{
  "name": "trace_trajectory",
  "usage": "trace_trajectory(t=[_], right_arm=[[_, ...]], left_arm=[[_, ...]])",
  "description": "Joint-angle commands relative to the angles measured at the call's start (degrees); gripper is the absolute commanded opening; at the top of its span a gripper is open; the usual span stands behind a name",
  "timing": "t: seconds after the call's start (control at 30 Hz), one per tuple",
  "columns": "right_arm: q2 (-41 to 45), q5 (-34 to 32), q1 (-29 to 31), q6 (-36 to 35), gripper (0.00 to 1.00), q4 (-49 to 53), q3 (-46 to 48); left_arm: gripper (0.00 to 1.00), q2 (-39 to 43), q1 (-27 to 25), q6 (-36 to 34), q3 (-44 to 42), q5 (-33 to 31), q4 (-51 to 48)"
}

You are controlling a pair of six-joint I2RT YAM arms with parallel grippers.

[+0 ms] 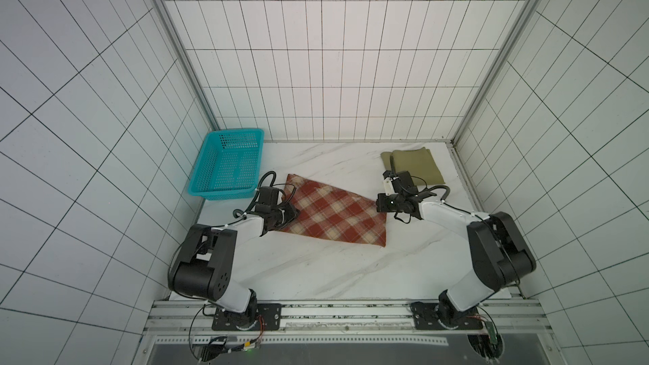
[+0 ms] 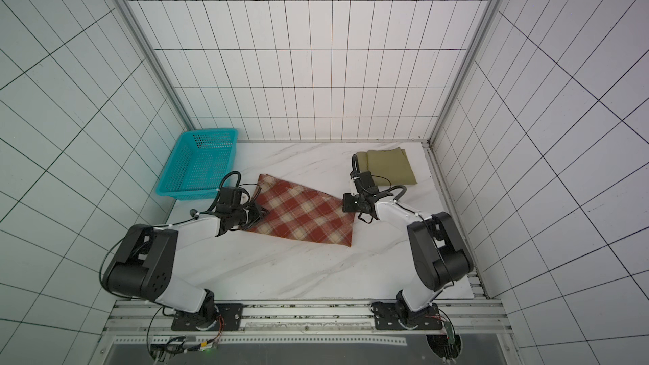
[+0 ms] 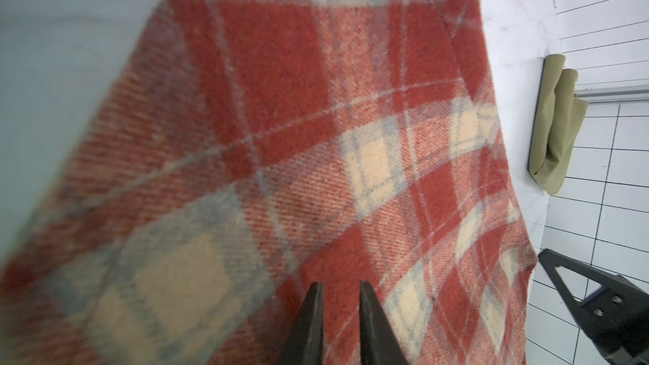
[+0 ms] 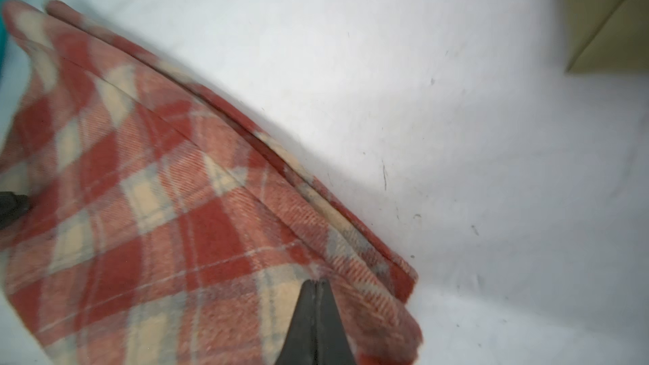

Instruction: Fold and stack the skirts

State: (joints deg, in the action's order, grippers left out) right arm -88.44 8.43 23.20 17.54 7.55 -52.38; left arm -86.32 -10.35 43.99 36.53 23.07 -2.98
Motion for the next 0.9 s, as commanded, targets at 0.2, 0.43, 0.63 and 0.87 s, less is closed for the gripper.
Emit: trace_trajectory(t=[0.2,0.43,0.63,0.87], right_arm=[[4.8,3.5,14.0,2.3,0.04,0.1,-1.5],[-0.1,7.2,15.1,6.7,0.02,-8.7,4.9],[-3.2,7.4,15.1,7.5,0.0,-11.4,9.6],[-7.4,6.1,15.5,5.3,0.0,-8.5,10.1]], left_arm=[[0.2,-0.1,-0.3,-1.7,1.8,-0.7,-2.2],[0.2,-3.1,0.1,-2.5,1.3,-1.2,-0.7],[0.2,-3.3,0.8,-3.5,-0.2,-3.3,-1.9],[0.2,-1.3,0.9,-3.2,-3.5,-4.5,-2.0]])
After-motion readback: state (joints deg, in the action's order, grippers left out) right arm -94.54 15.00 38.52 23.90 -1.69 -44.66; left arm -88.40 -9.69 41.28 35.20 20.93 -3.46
